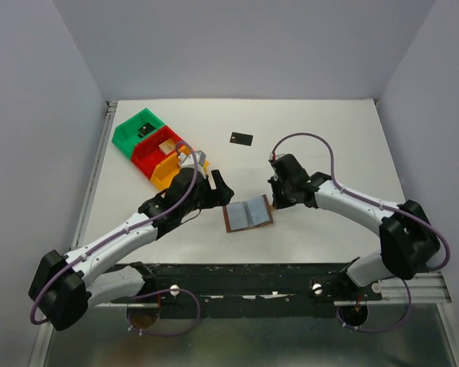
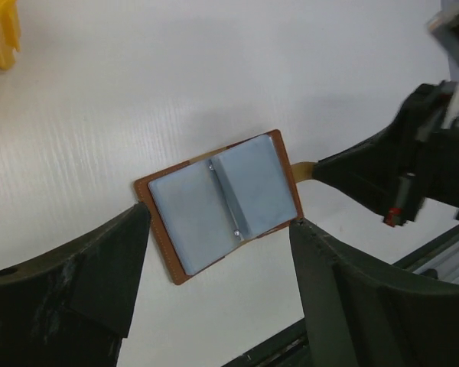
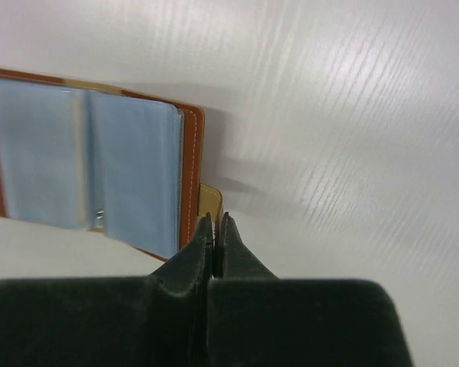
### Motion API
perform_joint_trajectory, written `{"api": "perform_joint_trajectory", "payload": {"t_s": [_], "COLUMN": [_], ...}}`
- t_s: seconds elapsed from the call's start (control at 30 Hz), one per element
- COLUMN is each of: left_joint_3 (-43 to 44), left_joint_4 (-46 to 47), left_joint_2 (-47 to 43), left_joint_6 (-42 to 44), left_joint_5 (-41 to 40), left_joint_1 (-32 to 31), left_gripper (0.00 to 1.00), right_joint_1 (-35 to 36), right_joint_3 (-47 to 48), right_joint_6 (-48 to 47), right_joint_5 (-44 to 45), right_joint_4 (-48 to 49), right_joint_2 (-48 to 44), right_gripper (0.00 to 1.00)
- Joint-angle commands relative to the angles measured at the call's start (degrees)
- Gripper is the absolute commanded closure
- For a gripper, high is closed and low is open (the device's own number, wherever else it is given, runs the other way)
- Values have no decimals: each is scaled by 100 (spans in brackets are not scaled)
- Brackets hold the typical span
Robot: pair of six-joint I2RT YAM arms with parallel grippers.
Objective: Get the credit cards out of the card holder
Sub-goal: Remove the credit card from the card holder.
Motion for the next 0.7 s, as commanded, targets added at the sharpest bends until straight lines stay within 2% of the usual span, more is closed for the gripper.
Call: {"api": "perform_joint_trajectory", "payload": {"t_s": [0.0,0.17,0.37,0.67], "left_joint_3": [333,571,861,1248], "left_joint_4": [74,170,548,786], "left_joint_2": [582,1198,2103,3115], "left_joint_6": [497,647,858,929], "left_joint_5": [628,1102,1804,2544], "left_joint_1": [-12,-3,-12,-3], "left_gripper": [19,24,32,39], "right_joint_1": [19,28,28,28], "right_joint_3": [-135,-258,-495,-768], "right_joint_6": [-248,-389,-249,-187], "right_joint_5": [-483,-1133,-1555,-1565], "right_joint_4": [33,-46,164,349], "right_joint_2": [-1012,-1514,-1664,-1743], "right_gripper": [100,100,100,100]}}
